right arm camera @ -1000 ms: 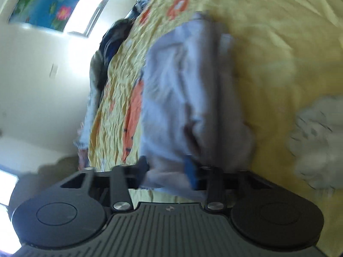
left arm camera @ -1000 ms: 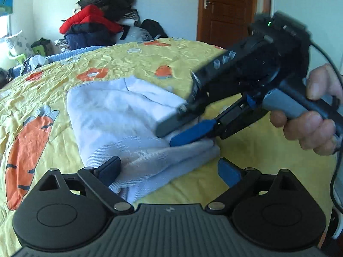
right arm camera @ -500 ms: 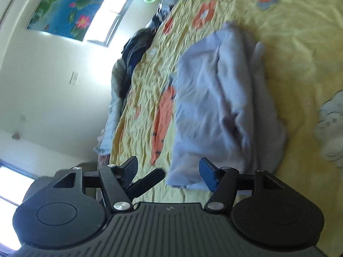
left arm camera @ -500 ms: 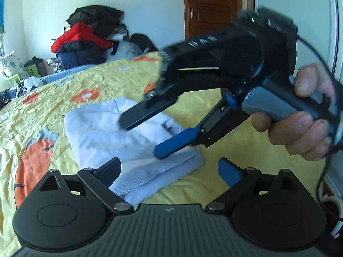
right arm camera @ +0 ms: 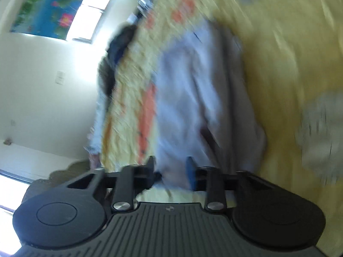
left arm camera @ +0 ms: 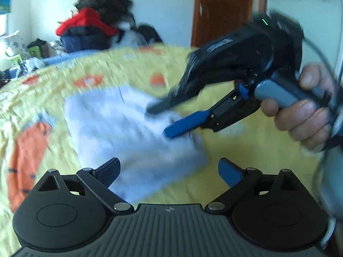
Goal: Fold small clothes
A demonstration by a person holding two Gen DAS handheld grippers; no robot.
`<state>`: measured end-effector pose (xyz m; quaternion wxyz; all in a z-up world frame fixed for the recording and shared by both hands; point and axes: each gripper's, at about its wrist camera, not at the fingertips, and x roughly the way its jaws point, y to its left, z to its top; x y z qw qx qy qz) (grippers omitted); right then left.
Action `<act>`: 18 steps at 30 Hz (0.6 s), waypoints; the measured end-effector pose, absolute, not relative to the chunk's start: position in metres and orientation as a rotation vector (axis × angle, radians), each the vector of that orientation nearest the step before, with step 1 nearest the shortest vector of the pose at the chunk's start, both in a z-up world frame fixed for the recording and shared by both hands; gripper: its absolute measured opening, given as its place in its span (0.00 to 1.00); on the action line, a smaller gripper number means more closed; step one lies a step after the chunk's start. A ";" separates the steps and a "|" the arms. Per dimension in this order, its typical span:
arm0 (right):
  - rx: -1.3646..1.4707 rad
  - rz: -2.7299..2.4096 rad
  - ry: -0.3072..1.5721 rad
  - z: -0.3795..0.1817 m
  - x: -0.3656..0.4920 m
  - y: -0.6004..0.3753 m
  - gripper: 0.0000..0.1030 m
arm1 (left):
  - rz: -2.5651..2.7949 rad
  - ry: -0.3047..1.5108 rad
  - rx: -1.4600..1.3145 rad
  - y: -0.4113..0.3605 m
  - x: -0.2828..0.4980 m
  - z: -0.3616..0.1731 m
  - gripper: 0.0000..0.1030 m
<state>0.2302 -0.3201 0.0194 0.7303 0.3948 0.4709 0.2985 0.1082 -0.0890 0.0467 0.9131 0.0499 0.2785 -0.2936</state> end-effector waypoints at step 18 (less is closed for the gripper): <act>0.943 0.490 1.127 -0.026 0.423 -0.307 0.39 | -0.411 0.722 -0.135 -0.098 0.230 0.011 0.97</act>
